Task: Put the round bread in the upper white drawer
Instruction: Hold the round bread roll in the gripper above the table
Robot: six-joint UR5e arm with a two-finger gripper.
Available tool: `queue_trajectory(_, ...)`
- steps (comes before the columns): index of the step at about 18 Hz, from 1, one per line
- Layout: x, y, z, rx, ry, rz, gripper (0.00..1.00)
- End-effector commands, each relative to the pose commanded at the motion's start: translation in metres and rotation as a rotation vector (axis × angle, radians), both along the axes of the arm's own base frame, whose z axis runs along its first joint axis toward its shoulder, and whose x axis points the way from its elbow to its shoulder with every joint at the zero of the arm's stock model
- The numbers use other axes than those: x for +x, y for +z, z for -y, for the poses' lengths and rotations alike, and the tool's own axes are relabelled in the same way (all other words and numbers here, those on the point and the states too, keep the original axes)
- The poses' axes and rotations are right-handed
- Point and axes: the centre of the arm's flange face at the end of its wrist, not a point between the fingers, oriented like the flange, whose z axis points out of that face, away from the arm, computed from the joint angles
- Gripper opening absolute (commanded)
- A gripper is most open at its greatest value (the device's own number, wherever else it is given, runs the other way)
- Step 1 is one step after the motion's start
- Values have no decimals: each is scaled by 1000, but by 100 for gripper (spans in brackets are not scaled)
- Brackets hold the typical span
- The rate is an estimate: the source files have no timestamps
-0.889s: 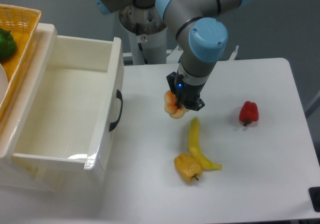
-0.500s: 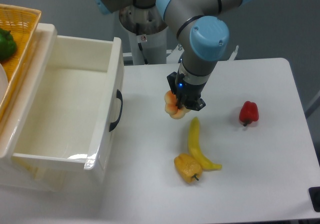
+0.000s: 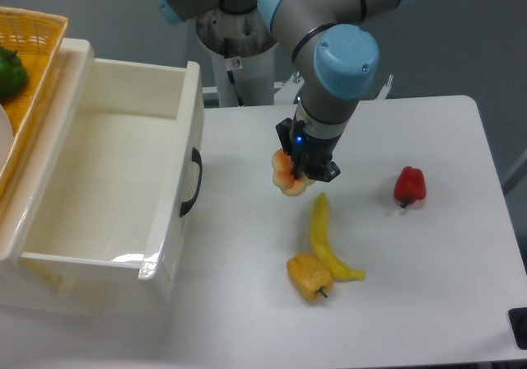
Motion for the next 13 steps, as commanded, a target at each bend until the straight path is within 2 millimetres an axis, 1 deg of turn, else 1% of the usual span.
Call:
queue_trajectory(3,0,5,-2,5,14,-7,0)
queue_trajectory(8,-2,5,-1,6,22,-6,0)
queue_trajectory(11,0,6,-3,19,42,5,0)
queue_trajectory(13,5,21,1,48,74,2,0)
